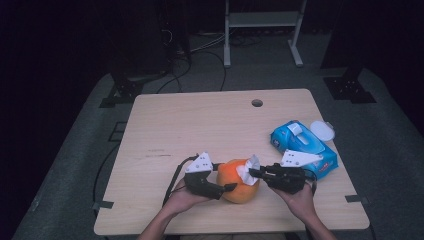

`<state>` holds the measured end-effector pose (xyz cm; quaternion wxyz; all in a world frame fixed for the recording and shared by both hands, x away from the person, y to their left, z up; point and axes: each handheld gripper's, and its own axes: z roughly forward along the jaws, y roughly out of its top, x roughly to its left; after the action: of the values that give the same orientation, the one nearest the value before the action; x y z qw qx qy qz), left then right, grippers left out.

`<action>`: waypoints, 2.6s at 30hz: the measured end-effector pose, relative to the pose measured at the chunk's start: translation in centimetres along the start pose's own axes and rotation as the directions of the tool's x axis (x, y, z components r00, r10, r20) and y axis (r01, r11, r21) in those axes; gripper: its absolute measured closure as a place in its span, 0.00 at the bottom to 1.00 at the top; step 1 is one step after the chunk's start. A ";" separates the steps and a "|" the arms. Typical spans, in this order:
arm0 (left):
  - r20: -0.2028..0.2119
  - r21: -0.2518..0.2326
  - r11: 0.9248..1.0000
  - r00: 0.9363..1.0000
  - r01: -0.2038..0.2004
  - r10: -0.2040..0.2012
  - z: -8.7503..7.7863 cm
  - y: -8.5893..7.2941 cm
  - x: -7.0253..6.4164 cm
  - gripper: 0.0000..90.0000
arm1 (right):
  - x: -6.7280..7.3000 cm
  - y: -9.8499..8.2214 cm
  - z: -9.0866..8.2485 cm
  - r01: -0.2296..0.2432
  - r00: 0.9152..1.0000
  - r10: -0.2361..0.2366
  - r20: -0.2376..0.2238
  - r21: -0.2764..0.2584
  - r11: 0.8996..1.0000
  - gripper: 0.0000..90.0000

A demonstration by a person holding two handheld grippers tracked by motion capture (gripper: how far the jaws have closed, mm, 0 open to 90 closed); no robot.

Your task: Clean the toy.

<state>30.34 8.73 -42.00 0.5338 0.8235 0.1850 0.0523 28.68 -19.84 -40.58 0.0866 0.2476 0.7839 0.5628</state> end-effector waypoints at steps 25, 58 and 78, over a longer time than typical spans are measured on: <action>-0.010 0.011 0.999 0.999 -0.046 0.046 1.2 -0.2 -0.9 0.35 | -0.3 0.6 -0.5 0.002 1.000 -0.002 0.007 -0.012 1.000 0.90; -0.113 -0.008 0.968 0.963 -0.249 0.247 1.8 0.3 -3.7 0.37 | 0.9 1.6 -1.2 0.053 0.999 -0.053 -0.006 -0.026 0.998 0.90; -0.058 0.042 0.945 0.943 -0.325 0.327 2.3 -0.6 -4.9 0.34 | 1.2 1.1 0.0 0.055 0.997 -0.054 -0.061 0.025 0.998 0.90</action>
<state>26.33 5.20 -43.03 0.4985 0.8490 0.0642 0.1632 27.91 -18.98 -39.42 0.0748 0.2101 0.8002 0.5568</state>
